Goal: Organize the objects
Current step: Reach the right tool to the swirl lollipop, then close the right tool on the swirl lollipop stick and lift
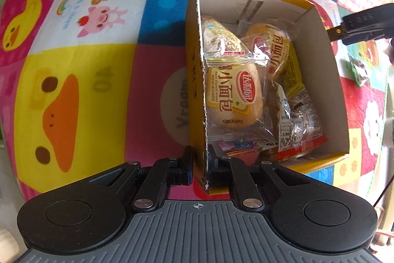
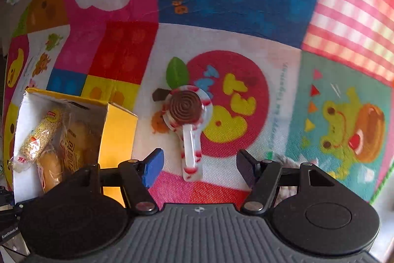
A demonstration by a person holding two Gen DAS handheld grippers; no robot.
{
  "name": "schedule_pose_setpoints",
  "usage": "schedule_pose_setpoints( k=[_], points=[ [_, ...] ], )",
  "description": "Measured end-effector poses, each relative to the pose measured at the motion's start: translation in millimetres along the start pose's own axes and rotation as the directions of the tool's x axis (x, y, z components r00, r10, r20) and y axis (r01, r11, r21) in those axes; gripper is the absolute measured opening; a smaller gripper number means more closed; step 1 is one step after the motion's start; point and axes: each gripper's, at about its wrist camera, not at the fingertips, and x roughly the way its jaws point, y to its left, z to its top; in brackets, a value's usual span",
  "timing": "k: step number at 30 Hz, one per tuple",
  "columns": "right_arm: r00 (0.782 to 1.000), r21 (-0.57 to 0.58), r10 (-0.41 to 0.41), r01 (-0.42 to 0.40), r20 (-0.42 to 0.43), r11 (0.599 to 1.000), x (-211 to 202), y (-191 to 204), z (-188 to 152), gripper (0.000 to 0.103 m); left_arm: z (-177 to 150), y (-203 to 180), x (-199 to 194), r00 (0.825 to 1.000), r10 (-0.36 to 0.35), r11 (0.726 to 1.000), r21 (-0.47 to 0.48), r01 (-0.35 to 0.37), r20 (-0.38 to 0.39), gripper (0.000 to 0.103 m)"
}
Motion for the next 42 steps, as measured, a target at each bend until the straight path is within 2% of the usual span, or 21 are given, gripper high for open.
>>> schedule_pose_setpoints(
  k=[4, 8, 10, 12, 15, 18, 22, 28, 34, 42],
  points=[
    [1.0, -0.019, -0.027, 0.027, -0.013, 0.999, 28, 8, 24, 0.065, -2, -1, 2, 1.0, 0.017, 1.0, -0.027, -0.017, 0.006, 0.012],
    [0.999, -0.043, -0.044, 0.043, -0.021, 0.998, 42, 15, 34, 0.054, -4, 0, 2, 1.0, 0.017, 0.999, -0.044, -0.017, 0.011, 0.012],
    [0.998, -0.053, -0.054, 0.054, -0.015, 0.997, 42, 18, 34, 0.053, -4, -1, 2, 1.0, 0.018, 0.999, -0.045, -0.017, 0.011, 0.012],
    [0.999, -0.051, -0.052, 0.051, -0.016, 0.997, 38, 20, 32, 0.044, -3, -1, 2, 1.0, 0.017, 0.999, -0.043, -0.016, 0.01, 0.012],
    [1.0, -0.021, -0.03, 0.03, 0.009, 0.999, 21, 20, 20, 0.044, -3, 0, 1, 1.0, 0.008, 0.999, -0.033, -0.008, 0.007, 0.012],
    [0.999, 0.013, -0.007, 0.007, 0.041, 1.0, -7, 17, -1, 0.044, -2, 4, 2, 1.0, -0.012, 0.999, -0.035, 0.012, 0.001, 0.012],
    [0.996, 0.099, 0.007, -0.016, 0.089, 0.995, -57, 15, -43, 0.044, 1, 4, 2, 1.0, -0.027, 0.999, 0.022, 0.027, -0.016, 0.012],
    [0.993, 0.289, 0.009, -0.042, 0.116, 0.957, -128, 20, -111, 0.044, 4, 9, 3, 0.998, -0.038, 0.996, 0.075, 0.042, -0.052, 0.012],
    [0.989, 0.39, -0.021, -0.038, 0.145, 0.92, -189, 52, -163, 0.044, 8, 14, 4, 0.996, -0.07, 0.991, 0.108, 0.076, -0.062, 0.014],
    [0.991, 0.405, 0.006, -0.061, 0.136, 0.912, -219, 109, -199, 0.044, 10, 15, 4, 0.996, -0.076, 0.99, 0.113, 0.081, -0.052, 0.014]
  ],
)
